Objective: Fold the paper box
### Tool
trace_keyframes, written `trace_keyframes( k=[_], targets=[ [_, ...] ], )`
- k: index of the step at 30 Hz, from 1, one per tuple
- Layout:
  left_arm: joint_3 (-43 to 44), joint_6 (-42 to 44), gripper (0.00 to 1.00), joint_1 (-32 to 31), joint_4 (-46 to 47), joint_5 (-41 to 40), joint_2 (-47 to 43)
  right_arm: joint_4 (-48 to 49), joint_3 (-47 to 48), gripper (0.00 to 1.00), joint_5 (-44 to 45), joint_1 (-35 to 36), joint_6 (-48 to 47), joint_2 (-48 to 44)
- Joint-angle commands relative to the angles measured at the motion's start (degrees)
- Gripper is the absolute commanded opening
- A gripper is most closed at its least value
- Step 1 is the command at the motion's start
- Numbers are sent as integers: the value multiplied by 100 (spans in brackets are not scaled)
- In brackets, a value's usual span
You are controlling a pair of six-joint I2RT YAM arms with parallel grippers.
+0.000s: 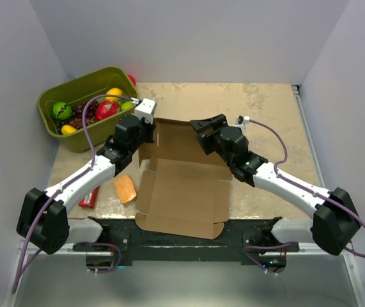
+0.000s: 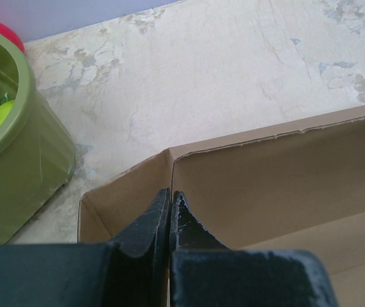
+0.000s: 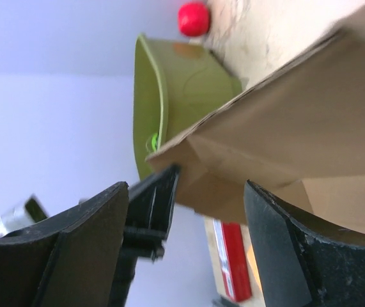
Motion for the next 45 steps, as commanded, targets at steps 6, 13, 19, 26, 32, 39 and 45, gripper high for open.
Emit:
trace_keyframes(
  k=[6,13,19,26,32,39,45],
  targets=[
    [-168,-83,0,-132,798,158,-261,463,149,73,1428,45,786,481],
    [-203,-83,0,-212,859,114,-252,384,256,65,1842,53,715,613],
    [-212,-136,3,-238,877,228,-191,472,80,41,1842,53,750,674],
    [-107,-504,34,-247,561,509,-199,560,-114,15,1798,53,671,675],
    [-543,-1303,52,-256,717,624,-392,595,-272,3,1807,45,663,639],
    [-1600,-1612,49,-264,1492,642,-735,525,-316,3,1807,45,566,630],
    [-1891,-1560,41,-256,1545,273,-806,534,-351,3,1807,45,566,595]
  ],
)
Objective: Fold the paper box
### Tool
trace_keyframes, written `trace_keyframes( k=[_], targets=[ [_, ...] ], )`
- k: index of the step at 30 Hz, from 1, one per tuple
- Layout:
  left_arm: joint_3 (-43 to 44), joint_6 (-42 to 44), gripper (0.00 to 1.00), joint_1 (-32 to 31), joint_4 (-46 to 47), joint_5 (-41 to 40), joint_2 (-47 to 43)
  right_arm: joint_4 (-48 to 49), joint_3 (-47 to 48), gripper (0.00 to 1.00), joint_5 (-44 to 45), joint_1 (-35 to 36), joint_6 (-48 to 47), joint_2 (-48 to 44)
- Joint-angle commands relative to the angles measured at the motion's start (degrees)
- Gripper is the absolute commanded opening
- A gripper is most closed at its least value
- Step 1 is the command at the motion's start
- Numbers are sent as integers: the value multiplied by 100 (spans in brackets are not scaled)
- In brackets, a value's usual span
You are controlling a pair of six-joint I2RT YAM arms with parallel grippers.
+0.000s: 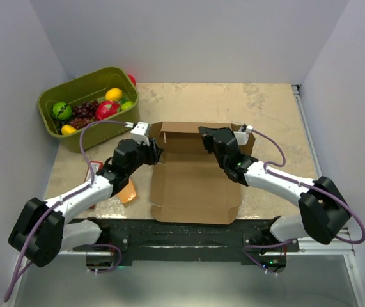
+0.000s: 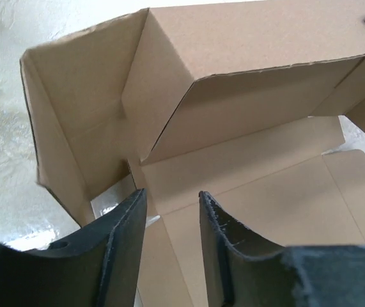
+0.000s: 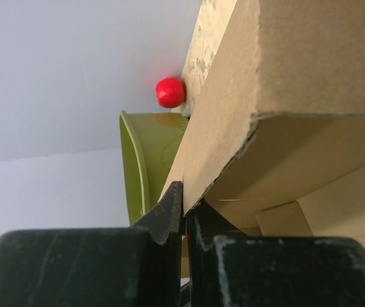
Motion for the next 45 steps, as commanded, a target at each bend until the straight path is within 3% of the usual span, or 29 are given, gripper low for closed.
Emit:
trace_keyframes(
  k=[1,9,16,32,40,45],
  targets=[
    [-127,-93,39,-20,522,-361,-172,-24,-65,3,351,12,-184,-97],
    [-224,-251,27,242,653,-1267,100,-15,-117,2,290,12,-237,-185],
    [-102,-287,25,894,1295,-565,434,-6,-153,2,246,3,-289,-203],
    [1015,-523,18,1088,1796,-415,2034,29,-118,0,-35,3,-413,-71],
    [401,-524,26,983,2306,262,1630,29,-162,0,0,12,-395,-115],
    [23,-787,22,842,2596,253,1902,73,-170,0,-70,12,-395,-89]
  ],
)
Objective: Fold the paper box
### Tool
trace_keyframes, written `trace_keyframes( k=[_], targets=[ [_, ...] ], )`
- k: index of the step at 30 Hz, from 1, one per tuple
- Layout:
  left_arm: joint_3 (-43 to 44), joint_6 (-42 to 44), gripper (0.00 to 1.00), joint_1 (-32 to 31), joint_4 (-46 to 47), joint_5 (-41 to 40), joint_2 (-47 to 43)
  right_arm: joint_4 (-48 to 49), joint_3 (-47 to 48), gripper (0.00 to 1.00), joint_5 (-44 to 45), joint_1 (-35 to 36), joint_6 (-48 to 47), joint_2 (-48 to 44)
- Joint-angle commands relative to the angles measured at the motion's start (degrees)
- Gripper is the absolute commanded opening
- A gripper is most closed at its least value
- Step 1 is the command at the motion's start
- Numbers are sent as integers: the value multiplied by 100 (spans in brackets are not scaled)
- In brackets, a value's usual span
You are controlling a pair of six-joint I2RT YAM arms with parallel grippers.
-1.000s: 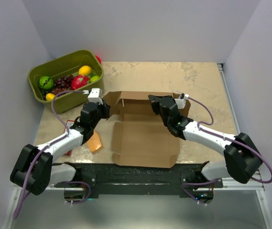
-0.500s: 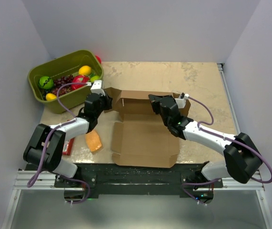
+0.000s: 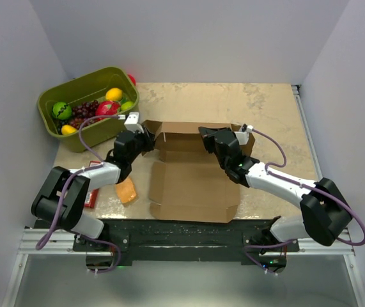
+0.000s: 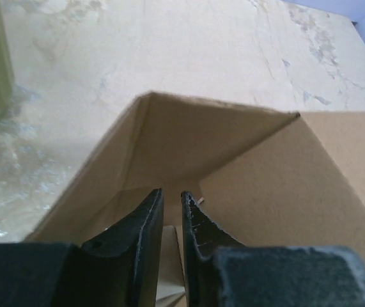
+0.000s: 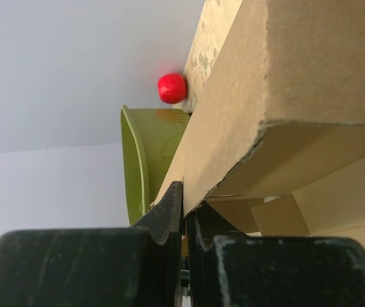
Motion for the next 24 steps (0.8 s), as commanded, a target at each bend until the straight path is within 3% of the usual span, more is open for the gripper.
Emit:
trace_keyframes(
  k=[1,9,20,24],
  targets=[
    [-262,-311,21,-63,627,164,213,-38,-65,0,17,5,-268,12],
    [-209,-126,19,-581,662,-170,661,-91,-57,0,61,5,-295,-32],
    [-288,-513,17,-995,1189,-73,1101,-65,-65,0,-1,5,-260,65],
    [-341,-531,18,-995,1120,-108,874,-91,-83,0,-1,5,-260,56]
  ],
)
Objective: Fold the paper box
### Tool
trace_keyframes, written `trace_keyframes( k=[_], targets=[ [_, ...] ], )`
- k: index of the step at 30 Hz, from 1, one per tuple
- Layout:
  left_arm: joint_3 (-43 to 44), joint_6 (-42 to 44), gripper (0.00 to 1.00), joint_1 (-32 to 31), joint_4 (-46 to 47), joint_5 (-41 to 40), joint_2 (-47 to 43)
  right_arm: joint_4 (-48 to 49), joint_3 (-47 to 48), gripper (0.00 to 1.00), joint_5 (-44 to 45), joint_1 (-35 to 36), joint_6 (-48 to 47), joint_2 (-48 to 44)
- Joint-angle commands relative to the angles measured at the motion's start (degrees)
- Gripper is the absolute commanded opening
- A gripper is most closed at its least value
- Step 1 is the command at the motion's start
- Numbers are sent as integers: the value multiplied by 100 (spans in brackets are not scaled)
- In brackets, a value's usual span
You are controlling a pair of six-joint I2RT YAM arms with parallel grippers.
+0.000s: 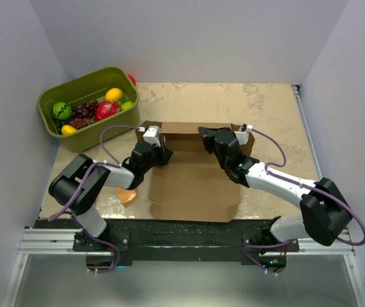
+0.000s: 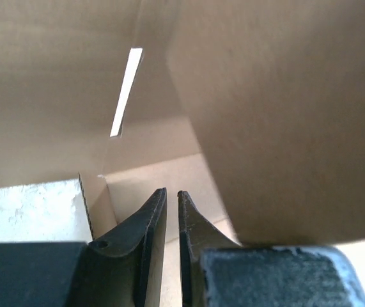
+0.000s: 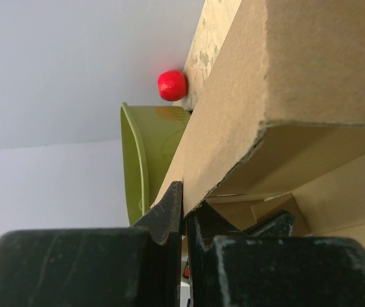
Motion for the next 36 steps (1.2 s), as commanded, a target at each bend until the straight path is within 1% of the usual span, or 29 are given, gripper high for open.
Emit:
trace_keyframes(
  k=[1,5,7,11,15,21,25,29,36],
  targets=[
    [-114,-74,18,-5,224,-220,-309,-128,-92,0,52,5,-229,30],
    [-307,198,26,-5,-172,-475,-942,-146,-136,0,104,14,-238,-84],
    [-369,269,27,13,-523,-737,-1232,-137,-162,0,131,14,-246,-120],
    [-466,295,29,215,-770,-888,-1427,-128,-188,0,131,5,-246,-190],
    [-378,321,26,443,-937,-967,-1278,-120,-180,0,131,14,-247,-173],
    [-71,436,22,435,-955,-1091,-786,-102,-153,0,96,5,-246,-120],
    [18,375,21,417,-736,-845,-522,-93,-144,0,87,5,-255,-102],
    [26,269,20,269,-341,-651,-337,-93,-127,0,95,14,-255,-85],
    [299,146,19,-92,-208,-563,102,-102,-118,0,104,14,-229,-6]
  ],
)
